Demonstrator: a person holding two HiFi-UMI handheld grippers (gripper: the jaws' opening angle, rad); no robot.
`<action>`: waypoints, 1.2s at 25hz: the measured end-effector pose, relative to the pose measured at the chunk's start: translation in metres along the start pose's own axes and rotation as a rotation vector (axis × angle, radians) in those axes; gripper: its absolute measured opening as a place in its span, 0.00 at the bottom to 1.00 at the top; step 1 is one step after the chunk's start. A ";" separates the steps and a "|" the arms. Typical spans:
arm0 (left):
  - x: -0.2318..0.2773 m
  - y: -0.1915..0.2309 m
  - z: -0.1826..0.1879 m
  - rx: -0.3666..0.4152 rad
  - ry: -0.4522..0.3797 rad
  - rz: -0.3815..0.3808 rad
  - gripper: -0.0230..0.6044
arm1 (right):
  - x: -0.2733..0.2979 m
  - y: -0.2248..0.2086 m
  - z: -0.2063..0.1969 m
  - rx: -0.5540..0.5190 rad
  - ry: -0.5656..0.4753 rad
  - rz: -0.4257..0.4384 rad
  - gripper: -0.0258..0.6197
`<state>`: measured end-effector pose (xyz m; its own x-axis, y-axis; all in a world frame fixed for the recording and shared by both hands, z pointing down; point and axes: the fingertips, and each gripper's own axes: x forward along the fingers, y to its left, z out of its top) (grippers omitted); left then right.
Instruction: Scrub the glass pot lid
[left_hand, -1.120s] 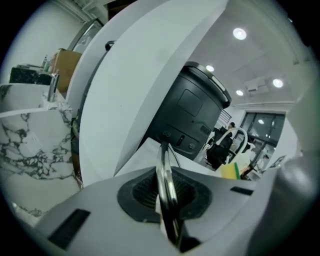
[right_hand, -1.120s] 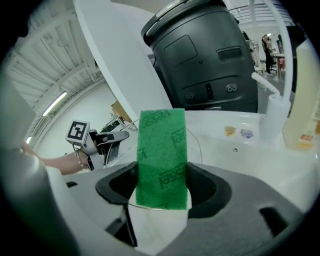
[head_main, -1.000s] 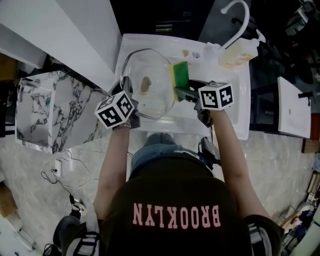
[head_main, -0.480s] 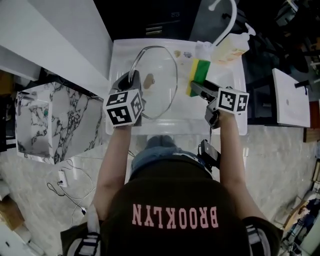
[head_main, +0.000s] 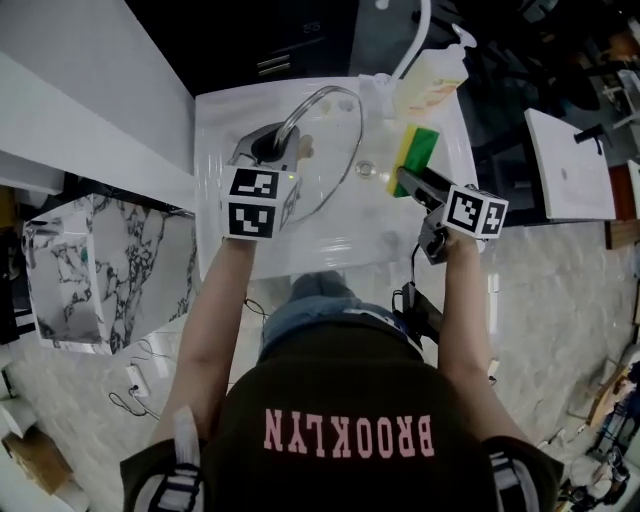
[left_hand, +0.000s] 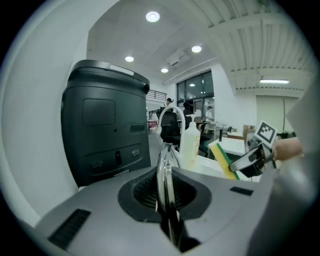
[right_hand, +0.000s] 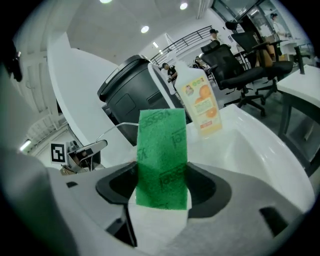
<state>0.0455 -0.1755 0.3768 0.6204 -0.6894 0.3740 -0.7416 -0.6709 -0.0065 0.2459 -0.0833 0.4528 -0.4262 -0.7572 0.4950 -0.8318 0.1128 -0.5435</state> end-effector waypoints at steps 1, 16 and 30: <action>0.005 -0.005 0.005 0.041 -0.005 -0.014 0.07 | -0.005 -0.005 0.000 0.008 -0.008 -0.010 0.48; 0.065 -0.127 0.012 0.684 0.002 -0.327 0.07 | -0.057 -0.057 -0.004 0.112 -0.097 -0.097 0.48; 0.099 -0.204 -0.050 1.265 -0.138 -0.531 0.07 | -0.091 -0.097 -0.020 0.181 -0.109 -0.181 0.48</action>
<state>0.2451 -0.0930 0.4612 0.8286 -0.2465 0.5027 0.2784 -0.5976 -0.7519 0.3584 -0.0130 0.4741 -0.2275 -0.8206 0.5243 -0.8094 -0.1400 -0.5704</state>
